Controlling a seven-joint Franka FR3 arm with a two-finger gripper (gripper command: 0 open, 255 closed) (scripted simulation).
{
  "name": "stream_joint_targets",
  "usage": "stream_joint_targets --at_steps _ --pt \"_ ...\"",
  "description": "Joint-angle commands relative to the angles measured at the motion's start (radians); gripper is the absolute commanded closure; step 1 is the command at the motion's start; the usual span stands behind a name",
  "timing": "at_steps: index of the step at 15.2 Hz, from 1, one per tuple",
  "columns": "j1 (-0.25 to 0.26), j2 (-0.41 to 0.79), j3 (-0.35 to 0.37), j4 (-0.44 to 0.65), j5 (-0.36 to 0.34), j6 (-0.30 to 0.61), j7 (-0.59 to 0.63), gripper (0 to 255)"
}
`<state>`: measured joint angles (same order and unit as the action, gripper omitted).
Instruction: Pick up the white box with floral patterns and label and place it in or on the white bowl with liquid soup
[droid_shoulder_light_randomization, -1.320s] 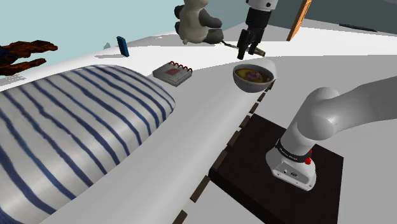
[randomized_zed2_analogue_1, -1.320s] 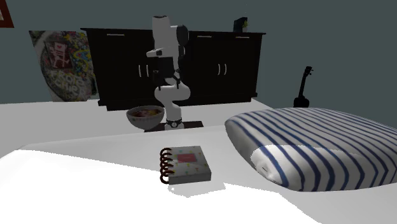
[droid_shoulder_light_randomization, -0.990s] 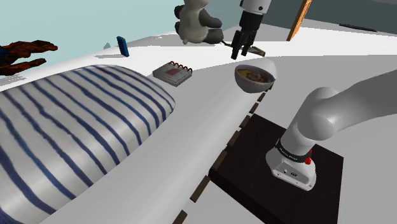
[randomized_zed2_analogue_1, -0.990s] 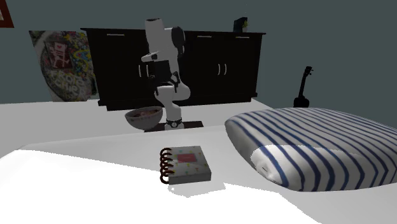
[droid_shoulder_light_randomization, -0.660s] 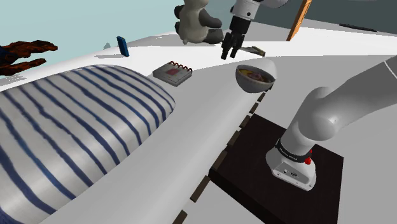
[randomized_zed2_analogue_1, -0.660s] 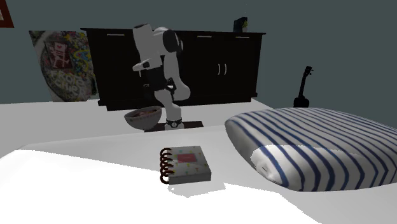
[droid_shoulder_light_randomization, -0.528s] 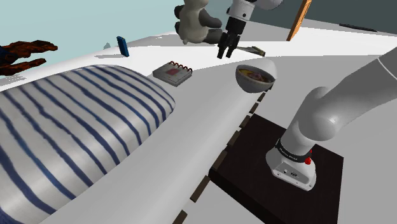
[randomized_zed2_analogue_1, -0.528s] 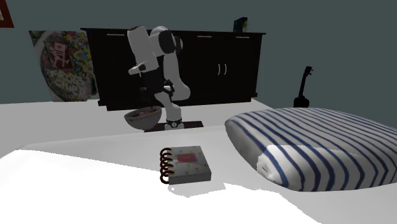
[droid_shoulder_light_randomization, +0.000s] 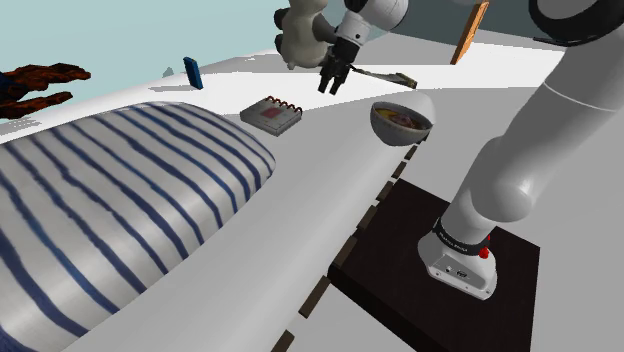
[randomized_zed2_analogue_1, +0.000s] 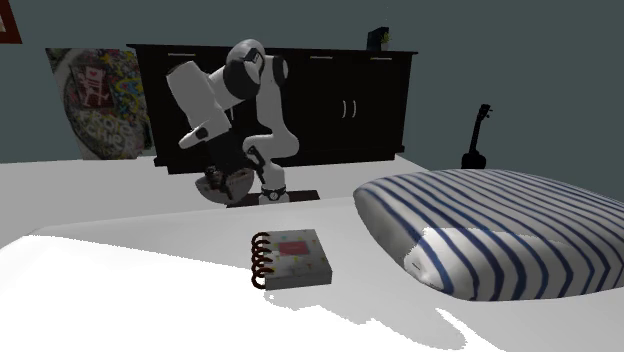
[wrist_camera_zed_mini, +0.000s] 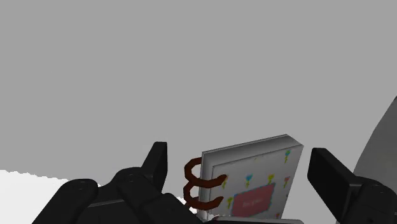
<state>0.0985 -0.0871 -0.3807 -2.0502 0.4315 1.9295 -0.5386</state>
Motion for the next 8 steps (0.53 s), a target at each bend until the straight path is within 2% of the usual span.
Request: stream_joint_targets --at_steps 1,4,8 --pt "0.002 0.093 -0.015 0.063 0.083 -0.004 -0.069 0" --pt "-0.019 0.233 -0.021 0.183 0.199 -0.043 -0.156 0" --pt "-0.073 0.42 0.001 0.368 0.335 -0.113 -0.235 0"
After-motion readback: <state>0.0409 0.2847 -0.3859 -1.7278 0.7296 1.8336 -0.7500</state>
